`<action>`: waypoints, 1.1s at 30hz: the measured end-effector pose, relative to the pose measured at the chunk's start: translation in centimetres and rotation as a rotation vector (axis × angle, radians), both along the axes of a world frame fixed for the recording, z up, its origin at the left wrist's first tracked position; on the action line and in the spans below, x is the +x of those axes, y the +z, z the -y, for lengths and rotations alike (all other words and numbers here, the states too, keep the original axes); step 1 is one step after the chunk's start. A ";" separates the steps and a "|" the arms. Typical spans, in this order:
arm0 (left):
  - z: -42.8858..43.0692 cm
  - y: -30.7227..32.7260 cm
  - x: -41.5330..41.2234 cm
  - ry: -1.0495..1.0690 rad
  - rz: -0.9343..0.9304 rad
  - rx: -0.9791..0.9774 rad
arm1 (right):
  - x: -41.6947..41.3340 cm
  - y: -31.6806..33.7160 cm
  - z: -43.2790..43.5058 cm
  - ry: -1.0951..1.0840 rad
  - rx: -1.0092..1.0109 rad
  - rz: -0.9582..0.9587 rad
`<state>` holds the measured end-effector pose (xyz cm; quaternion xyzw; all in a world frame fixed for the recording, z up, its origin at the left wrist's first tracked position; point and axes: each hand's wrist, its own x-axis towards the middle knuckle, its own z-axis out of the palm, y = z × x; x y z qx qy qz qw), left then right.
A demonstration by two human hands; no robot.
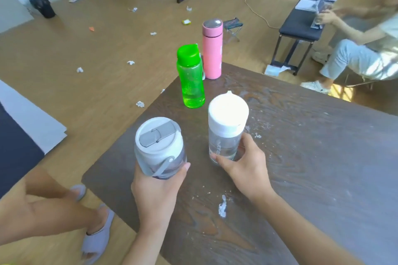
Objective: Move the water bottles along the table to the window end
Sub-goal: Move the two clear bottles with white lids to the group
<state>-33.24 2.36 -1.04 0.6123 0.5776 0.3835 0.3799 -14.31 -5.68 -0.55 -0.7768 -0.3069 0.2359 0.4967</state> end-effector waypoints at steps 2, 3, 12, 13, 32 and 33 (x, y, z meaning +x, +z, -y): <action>1.7 0.3 3.1 -0.087 -0.005 0.000 | 2.1 0.3 4.0 -0.058 -0.025 0.014; 2.6 0.4 5.0 -0.130 -0.009 -0.005 | 3.2 0.5 6.0 -0.087 -0.034 0.024; 14.6 1.9 25.7 -0.564 -0.011 -0.051 | 12.5 2.6 25.2 -0.458 -0.042 0.059; 16.0 2.0 28.1 -0.618 0.008 -0.032 | 13.4 2.6 26.9 -0.506 -0.036 0.052; 37.8 0.5 47.7 -1.319 0.005 -0.051 | 16.6 1.2 47.0 -1.236 0.029 -0.085; 38.9 0.4 47.4 -1.345 0.003 -0.056 | 15.8 1.1 47.6 -1.265 0.029 -0.089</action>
